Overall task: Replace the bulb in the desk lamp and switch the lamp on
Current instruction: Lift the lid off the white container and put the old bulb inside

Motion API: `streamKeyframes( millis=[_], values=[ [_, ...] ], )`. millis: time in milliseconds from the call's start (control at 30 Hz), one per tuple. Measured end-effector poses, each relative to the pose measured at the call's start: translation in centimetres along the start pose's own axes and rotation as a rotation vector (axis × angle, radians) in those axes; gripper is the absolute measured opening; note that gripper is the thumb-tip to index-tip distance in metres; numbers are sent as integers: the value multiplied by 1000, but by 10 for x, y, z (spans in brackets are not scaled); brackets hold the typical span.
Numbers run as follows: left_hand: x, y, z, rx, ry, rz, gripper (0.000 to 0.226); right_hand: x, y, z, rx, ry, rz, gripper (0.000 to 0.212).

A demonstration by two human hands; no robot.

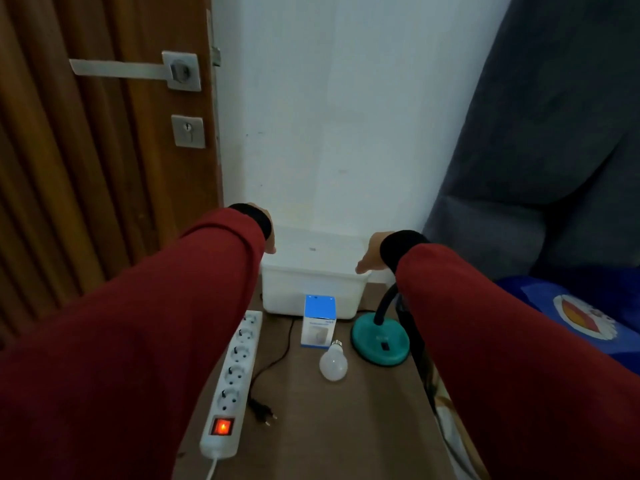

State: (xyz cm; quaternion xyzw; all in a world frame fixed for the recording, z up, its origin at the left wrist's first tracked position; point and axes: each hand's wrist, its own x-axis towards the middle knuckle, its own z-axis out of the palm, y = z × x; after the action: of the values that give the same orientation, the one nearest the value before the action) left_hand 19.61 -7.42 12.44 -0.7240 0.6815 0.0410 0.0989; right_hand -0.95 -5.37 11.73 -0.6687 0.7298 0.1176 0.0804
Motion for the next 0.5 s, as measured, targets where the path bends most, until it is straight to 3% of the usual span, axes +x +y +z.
streamKeyframes(
  millis=[333, 500],
  values=[
    [117, 9, 29, -43, 8, 26, 56, 124, -4, 21, 133, 75, -6, 52],
    [154, 9, 68, -317, 50, 70, 71, 165, 3, 52, 386, 120, -9, 66]
  ],
)
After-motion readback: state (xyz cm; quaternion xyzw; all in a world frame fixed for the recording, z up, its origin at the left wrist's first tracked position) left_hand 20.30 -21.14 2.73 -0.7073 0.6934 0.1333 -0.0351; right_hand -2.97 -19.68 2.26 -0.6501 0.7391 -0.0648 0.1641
